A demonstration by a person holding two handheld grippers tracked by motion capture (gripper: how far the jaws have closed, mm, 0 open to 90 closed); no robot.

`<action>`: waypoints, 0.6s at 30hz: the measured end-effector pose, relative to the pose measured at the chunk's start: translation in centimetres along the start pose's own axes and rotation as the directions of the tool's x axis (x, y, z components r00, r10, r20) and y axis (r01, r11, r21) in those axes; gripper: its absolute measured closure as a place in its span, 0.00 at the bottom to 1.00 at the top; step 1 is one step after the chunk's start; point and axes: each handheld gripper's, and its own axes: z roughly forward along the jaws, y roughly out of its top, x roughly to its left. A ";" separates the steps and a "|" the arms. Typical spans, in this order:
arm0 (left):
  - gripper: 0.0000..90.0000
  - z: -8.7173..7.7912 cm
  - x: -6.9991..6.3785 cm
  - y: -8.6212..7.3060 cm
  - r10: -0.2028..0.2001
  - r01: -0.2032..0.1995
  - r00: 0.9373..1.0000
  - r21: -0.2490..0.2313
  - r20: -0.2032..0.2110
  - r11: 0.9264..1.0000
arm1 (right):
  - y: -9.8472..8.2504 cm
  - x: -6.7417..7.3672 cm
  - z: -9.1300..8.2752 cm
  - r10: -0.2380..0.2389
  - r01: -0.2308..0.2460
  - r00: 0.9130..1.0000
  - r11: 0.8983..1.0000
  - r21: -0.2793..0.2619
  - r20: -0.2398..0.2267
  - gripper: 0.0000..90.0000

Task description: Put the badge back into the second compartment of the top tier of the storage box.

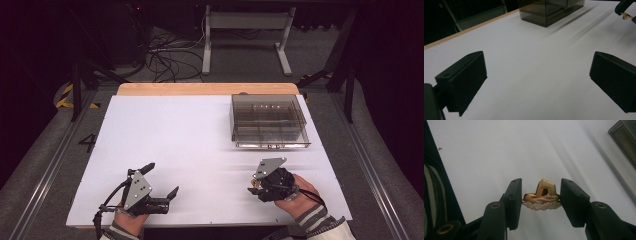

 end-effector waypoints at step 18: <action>0.02 0.0 0.1 0.0 0.009 -0.009 1.000 0.000 -0.002 1.000 | 1.0 -0.8 -1.4 -0.004 0.006 0.999 0.999 -0.039 0.043 0.59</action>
